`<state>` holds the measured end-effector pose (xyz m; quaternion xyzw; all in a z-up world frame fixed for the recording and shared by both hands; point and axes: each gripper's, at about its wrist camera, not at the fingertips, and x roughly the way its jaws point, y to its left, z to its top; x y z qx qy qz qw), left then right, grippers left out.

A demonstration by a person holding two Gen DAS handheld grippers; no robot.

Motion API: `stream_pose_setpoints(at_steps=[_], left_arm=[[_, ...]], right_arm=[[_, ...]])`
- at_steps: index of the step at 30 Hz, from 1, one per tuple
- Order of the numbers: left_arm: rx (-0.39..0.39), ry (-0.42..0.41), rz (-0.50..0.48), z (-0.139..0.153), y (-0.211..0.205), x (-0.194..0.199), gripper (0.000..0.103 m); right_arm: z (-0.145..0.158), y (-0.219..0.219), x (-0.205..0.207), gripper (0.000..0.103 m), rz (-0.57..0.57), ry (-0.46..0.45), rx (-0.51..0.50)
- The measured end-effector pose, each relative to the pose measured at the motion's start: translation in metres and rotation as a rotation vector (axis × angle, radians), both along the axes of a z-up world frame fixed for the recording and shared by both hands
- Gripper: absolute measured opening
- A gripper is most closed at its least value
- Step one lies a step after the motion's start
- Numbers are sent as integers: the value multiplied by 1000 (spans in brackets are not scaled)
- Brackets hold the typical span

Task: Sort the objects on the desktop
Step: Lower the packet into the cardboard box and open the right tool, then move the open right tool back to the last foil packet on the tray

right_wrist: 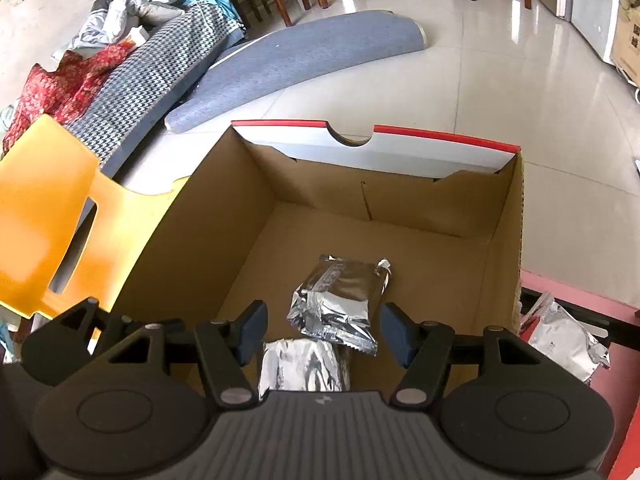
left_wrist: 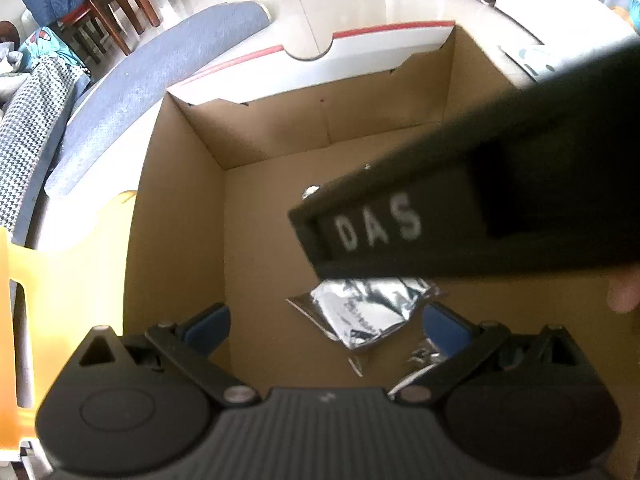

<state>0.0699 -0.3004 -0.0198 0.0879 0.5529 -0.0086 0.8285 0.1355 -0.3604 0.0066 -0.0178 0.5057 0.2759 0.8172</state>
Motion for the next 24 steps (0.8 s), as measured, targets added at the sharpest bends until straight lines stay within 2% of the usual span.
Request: stream_pose_setpoints(at_steps=[10, 20, 24], left_arm=[[-26, -35, -16, 12, -14, -10, 103], [-45, -65, -10, 23, -11, 5, 103], [-56, -76, -3, 25, -17, 9, 103]], right_arm=[[17, -23, -6, 62, -38, -36, -4], [28, -44, -13, 62, -53, -58, -16], [31, -52, -16, 62, -45, -61, 11]])
